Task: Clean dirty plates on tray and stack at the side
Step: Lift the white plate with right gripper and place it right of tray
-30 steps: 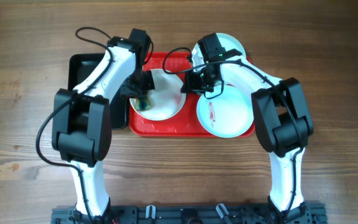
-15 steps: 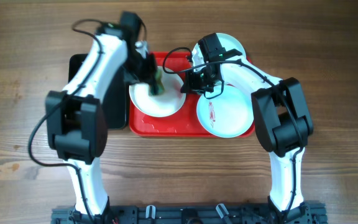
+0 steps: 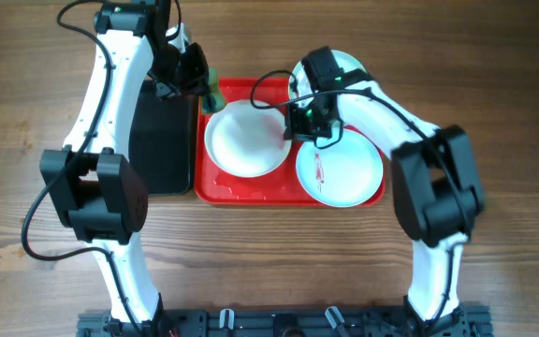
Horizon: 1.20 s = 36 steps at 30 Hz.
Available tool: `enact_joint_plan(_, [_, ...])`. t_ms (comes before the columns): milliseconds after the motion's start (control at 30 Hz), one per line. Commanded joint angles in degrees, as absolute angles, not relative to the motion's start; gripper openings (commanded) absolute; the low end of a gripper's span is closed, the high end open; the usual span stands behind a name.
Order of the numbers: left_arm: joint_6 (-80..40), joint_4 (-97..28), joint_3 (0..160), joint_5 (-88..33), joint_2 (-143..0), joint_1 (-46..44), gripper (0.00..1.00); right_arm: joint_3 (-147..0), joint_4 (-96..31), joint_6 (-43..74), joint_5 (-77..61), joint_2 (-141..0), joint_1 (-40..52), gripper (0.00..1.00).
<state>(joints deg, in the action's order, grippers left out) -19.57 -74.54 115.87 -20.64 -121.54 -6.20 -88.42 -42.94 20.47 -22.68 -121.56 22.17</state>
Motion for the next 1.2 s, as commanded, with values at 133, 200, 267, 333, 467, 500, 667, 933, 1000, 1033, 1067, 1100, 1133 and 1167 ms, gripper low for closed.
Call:
enact_joint_plan(133, [-18.4,-74.7,117.0,-17.9,-121.8,-6.8,0.04,-88.5,-49.8,18.6,-2.8,-107.2,22.9,0.04])
enact_joint_plan(200, [-18.4,-74.4,117.0,-17.7,-121.8,-6.8,0.04,-88.5,-52.4,18.6,3.7,-103.7,23.7,0.04])
enact_joint_plan(267, [-18.4,-74.4,117.0,-17.6,-121.8,-6.8,0.04,-88.5,-54.0,18.6,7.6,-102.2,24.5,0.05])
enact_joint_plan(333, [-18.4,-74.4,117.0,-17.2,-121.8,-6.8,0.04,-88.5,-55.7,18.8,11.4,-101.1,25.5,0.04])
enact_joint_plan(467, [-18.4,-74.4,116.9,-16.8,-121.8,-6.8,0.04,-88.5,-58.0,19.7,19.2,-100.5,28.0,0.04])
enact_joint_plan(500, [-18.4,-74.4,116.9,-16.8,-121.8,-6.8,0.04,-88.5,-58.2,19.7,20.9,-100.5,28.7,0.04])
enact_joint_plan(667, [-18.4,-74.4,116.9,-16.8,-121.8,-6.8,0.04,-88.5,-59.3,22.8,30.2,-100.5,33.0,0.04])
enact_joint_plan(933, [-18.4,-74.4,116.1,-16.8,-121.8,-6.8,0.04,-88.5,-60.5,24.8,44.9,-100.5,41.6,0.04])
enact_joint_plan(1000, [-18.4,-74.3,116.1,-16.8,-121.8,-6.8,0.04,-88.5,-60.8,25.9,50.0,-100.5,43.9,0.04])
enact_joint_plan(1033, [-18.4,-74.3,116.1,-16.8,-121.8,-6.8,0.04,-88.5,-60.8,25.9,51.7,-100.5,44.8,0.04])
enact_joint_plan(1067, [-18.4,-74.3,116.1,-16.8,-121.8,-6.8,0.04,-88.5,-60.8,25.9,54.0,-100.5,45.8,0.04])
enact_joint_plan(1100, [-18.4,-74.3,116.1,-16.8,-121.8,-6.8,0.04,-88.5,-60.9,25.9,56.3,-100.5,46.9,0.04])
enact_joint_plan(1133, [-18.4,-74.3,116.1,-16.8,-121.8,-6.8,0.04,-88.5,-60.9,25.9,58.5,-100.5,48.1,0.04])
enact_joint_plan(1167, [-18.4,-74.3,116.1,-16.8,-121.8,-6.8,0.04,-88.5,-60.9,25.9,60.7,-100.5,49.2,0.04])
